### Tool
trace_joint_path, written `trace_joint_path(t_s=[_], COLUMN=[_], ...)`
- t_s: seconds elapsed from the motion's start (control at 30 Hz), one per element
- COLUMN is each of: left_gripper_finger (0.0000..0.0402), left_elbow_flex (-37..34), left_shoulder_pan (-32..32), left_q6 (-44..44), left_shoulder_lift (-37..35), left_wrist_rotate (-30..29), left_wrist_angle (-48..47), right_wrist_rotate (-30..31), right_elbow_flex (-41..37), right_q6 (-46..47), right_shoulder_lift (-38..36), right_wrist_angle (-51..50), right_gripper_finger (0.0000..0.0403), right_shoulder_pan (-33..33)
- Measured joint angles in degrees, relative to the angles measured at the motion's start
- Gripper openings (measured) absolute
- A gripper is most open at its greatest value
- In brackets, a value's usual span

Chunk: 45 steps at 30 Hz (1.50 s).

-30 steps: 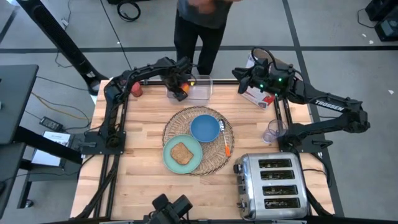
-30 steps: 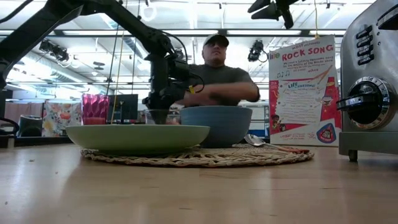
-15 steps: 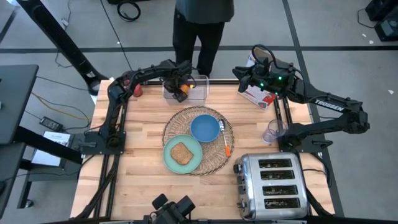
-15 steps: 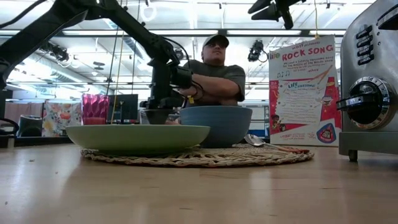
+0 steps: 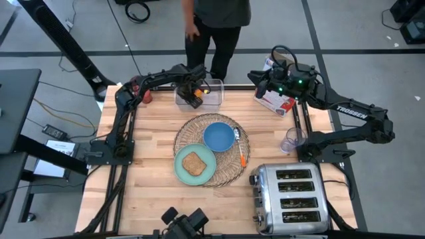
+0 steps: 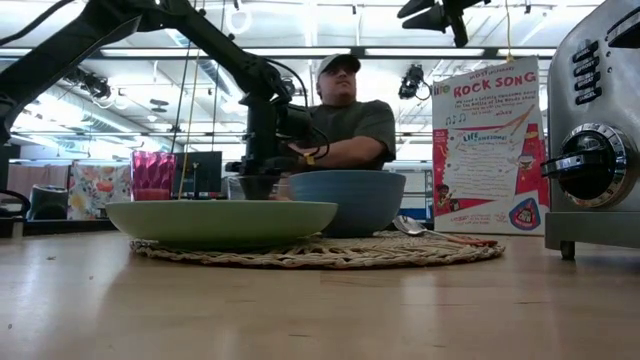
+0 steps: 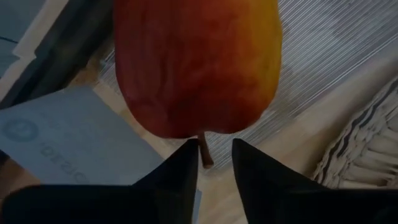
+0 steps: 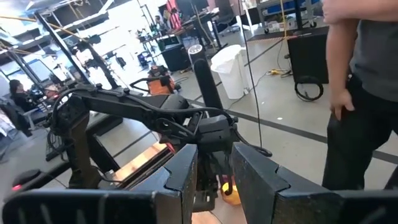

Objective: Arrange a breakfast setting
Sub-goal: Put the apple on the table mat

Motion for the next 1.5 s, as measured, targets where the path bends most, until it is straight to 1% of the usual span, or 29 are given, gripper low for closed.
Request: trace_joint_path(t_s=[0.13, 0.2, 0.23, 0.3, 0.43, 0.73, 0.83, 1.0, 1.1, 1.2, 1.27, 1.33, 1.4, 1.5], left_gripper_finger=[0.0052, 0.0028, 0.0018, 0.0015, 0.0022, 0.0019, 0.0019, 0.0019, 0.0019, 0.0019, 0.0019, 0.0019, 0.0019, 0.0019], left_elbow_flex=[0.00, -0.08, -0.12, -0.13, -0.13, 0.89, 4.17, 13.36, 19.86, 26.49, 30.17, 31.52, 31.66, 30.45], left_shoulder_pan=[-0.05, 0.06, 0.26, 0.45, 0.53, 0.63, 0.76, 0.73, 0.55, 0.25, -0.47, -1.67, -3.21, -5.83], left_q6=[-1.89, -3.38, -3.60, -3.70, -3.66, -5.39, -5.21, -3.84, -3.41, -2.56, -2.41, -2.64, -4.09, -7.87], left_shoulder_lift=[0.02, 0.29, 0.47, 0.34, 0.02, -4.49, -4.97, -5.06, -5.12, -5.12, -5.22, -6.02, -7.17, -8.84], left_wrist_rotate=[-0.74, -2.21, -1.80, -2.66, -2.12, -0.86, 0.61, 1.28, 1.31, 2.55, 2.70, 3.65, 6.52, 8.32], left_wrist_angle=[0.24, 1.58, 1.81, 1.35, 0.96, -0.97, -3.93, -11.50, -18.12, -26.23, -29.38, -28.84, -29.19, -29.13], right_wrist_rotate=[-1.90, -3.30, -3.92, -4.46, -4.85, -4.91, -5.30, -5.35, -5.35, -5.35, -5.48, -6.77, -8.25, -9.35], right_elbow_flex=[0.00, 0.00, 0.00, 0.00, 0.00, 0.00, 0.00, 0.00, 0.00, 0.00, 0.00, 0.00, 0.00, 0.00], right_q6=[0.00, -0.01, -0.07, -0.20, -1.09, -3.31, -4.19, -5.81, -6.63, -6.85, -8.16, -9.89, -11.06, -11.21], right_shoulder_lift=[0.00, -0.05, -0.25, -0.83, -2.20, -3.85, -3.78, -3.78, -3.78, -3.78, -3.78, -3.78, -3.78, -4.02], right_wrist_angle=[1.20, 2.23, 2.60, 3.09, 2.73, 1.54, 0.21, -2.50, -3.77, -5.97, -6.82, -7.35, -7.80, -9.01], right_gripper_finger=[0.0110, 0.0110, 0.0110, 0.0110, 0.0110, 0.0110, 0.0110, 0.0110, 0.0110, 0.0110, 0.0110, 0.0110, 0.0110, 0.0110], right_shoulder_pan=[0.02, 0.02, 0.02, 0.02, -0.20, -1.66, -1.81, -1.81, -1.81, -1.81, -1.81, -1.81, -1.77, -1.29])
